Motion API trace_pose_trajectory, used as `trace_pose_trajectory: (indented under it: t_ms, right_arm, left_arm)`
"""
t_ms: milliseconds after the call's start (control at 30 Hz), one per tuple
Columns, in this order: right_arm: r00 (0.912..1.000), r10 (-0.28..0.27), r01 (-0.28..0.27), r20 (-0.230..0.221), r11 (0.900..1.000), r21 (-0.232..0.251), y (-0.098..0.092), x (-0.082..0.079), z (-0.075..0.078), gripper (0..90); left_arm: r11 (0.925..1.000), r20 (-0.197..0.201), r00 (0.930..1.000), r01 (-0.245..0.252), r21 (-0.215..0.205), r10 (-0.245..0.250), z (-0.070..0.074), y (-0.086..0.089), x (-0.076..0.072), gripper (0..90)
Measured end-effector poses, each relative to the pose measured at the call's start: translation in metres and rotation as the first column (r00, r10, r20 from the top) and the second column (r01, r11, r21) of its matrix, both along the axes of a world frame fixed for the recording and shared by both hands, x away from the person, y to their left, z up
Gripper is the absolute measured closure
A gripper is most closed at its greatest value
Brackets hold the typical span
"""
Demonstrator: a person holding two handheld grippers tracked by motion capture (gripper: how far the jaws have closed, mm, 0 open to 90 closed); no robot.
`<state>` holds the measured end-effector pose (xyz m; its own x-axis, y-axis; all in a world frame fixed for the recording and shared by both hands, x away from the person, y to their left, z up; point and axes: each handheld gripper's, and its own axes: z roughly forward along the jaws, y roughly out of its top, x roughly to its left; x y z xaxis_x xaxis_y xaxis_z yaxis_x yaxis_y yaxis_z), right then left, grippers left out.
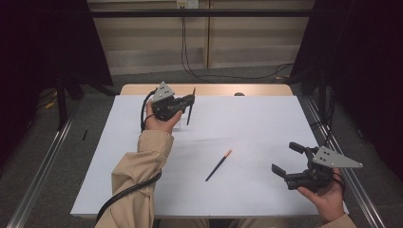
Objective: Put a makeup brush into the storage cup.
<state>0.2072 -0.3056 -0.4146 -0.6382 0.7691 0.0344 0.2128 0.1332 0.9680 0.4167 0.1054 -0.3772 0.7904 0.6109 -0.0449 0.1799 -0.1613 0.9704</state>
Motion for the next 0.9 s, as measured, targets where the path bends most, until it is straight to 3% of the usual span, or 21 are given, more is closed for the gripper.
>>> trace_pose_trajectory:
  t_ms: [200,500,900]
  right_arm:
    - [1.0000,0.003,-0.003,-0.004,1.000,-0.004,0.001,0.000,-0.001,0.2]
    - [1.0000,0.000,0.000,-0.003,1.000,0.000,0.000,0.000,-0.001,0.2]
    - [1.0000,0.000,0.000,-0.001,1.000,0.000,0.000,0.000,0.000,0.2]
  left_arm:
    - [1.0000,-0.009,0.9999,-0.007,-0.005,0.007,0.001,0.001,0.000,84.3]
    - [0.9987,0.008,0.9995,-0.030,-0.042,0.030,0.007,0.006,0.001,84.3]
    - [0.9964,0.043,0.9967,-0.066,-0.053,0.069,0.018,0.020,0.004,84.3]
